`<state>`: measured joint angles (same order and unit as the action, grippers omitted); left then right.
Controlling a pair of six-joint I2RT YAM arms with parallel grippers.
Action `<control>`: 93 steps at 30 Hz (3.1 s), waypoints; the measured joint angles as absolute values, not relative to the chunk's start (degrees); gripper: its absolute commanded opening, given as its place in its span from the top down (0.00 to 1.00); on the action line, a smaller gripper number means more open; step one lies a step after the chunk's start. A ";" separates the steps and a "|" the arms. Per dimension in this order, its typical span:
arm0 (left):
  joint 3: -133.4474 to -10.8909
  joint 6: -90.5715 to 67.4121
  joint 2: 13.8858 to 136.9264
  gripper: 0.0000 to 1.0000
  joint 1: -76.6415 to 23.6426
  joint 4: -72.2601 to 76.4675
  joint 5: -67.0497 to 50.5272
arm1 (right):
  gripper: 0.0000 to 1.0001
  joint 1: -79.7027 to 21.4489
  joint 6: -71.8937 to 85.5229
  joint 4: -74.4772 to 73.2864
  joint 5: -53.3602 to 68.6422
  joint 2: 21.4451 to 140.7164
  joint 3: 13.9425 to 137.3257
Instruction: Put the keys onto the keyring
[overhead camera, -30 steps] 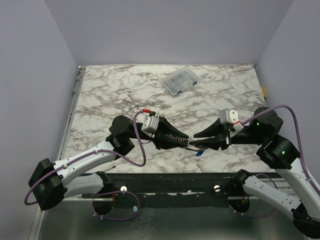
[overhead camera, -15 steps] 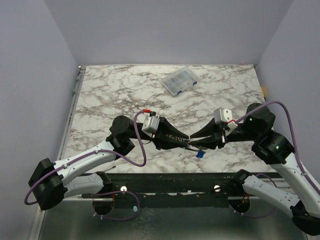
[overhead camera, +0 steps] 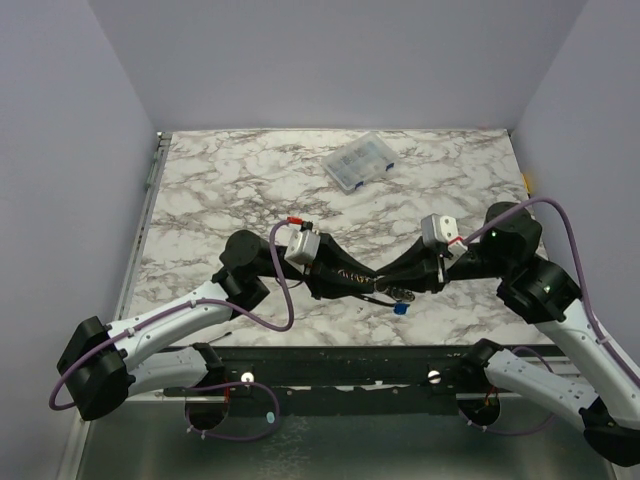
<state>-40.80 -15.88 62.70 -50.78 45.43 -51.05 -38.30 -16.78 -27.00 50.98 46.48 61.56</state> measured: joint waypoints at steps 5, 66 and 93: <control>-40.75 -16.45 62.70 1.00 -50.70 44.91 -51.07 | 0.99 -38.30 -17.67 -26.98 50.22 46.92 61.56; -48.36 -0.21 64.84 0.65 -48.49 17.85 -39.13 | 0.99 -41.28 -21.02 -42.96 26.39 53.41 66.28; -48.36 -4.21 69.06 1.00 -50.39 21.15 -40.71 | 0.99 -41.32 -21.04 -42.98 26.33 52.66 66.50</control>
